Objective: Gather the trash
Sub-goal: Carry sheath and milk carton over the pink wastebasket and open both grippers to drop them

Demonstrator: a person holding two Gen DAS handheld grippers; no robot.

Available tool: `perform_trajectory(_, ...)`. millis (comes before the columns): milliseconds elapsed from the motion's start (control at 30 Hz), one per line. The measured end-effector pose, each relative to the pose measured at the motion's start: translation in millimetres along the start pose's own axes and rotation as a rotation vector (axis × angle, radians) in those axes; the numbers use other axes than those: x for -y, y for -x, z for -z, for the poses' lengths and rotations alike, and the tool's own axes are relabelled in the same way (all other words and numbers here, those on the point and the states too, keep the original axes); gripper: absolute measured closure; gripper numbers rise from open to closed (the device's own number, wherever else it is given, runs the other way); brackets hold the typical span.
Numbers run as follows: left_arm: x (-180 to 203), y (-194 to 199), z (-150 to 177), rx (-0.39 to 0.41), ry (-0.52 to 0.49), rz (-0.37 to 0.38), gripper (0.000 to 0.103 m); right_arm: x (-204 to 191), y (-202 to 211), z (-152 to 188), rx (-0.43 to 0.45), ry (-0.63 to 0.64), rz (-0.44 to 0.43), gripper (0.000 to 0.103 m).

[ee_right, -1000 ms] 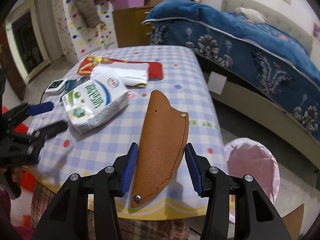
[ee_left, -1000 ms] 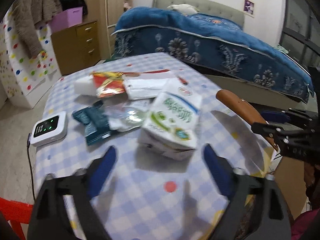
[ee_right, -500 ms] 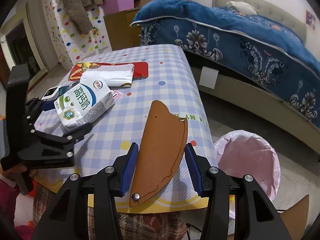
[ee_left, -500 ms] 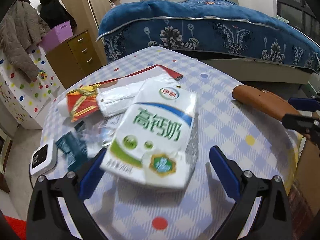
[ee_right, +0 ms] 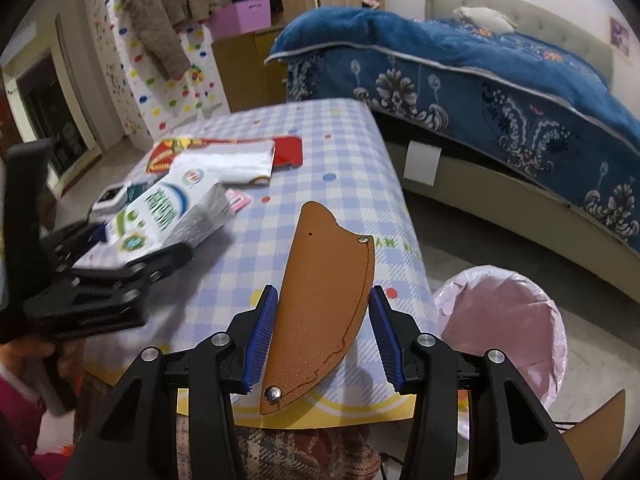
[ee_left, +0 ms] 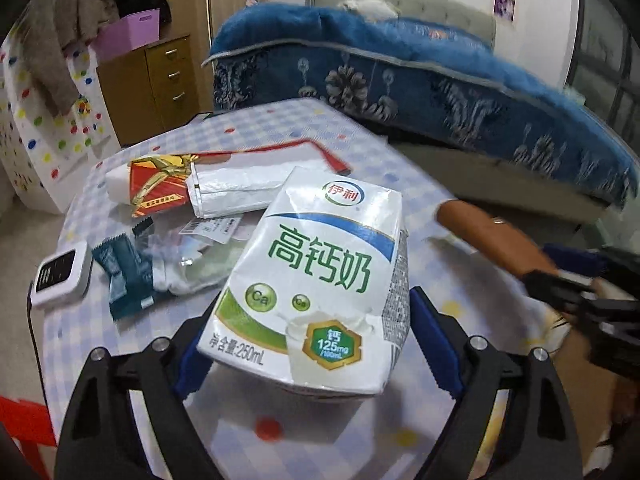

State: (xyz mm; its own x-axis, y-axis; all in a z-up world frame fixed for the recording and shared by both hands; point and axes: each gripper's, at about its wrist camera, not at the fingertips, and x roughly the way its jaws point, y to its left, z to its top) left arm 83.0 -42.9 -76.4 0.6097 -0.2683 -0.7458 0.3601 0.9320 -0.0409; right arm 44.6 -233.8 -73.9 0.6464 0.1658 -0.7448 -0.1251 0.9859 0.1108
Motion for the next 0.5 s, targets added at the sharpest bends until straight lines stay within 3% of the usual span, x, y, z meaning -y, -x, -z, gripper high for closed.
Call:
perform_trajectory(267,36.2,36.0,-1.8,0.052,0.004,0.071,0.018,22.3,23.4,1.3,0.051,-0.073,0.008,0.056)
perform_trajectory(500,81.4,25.4,-4.8,0.033,-0.039,0.14,0.018,62.8,44.1,23.9,0.064,-0.169,0.035,0.056)
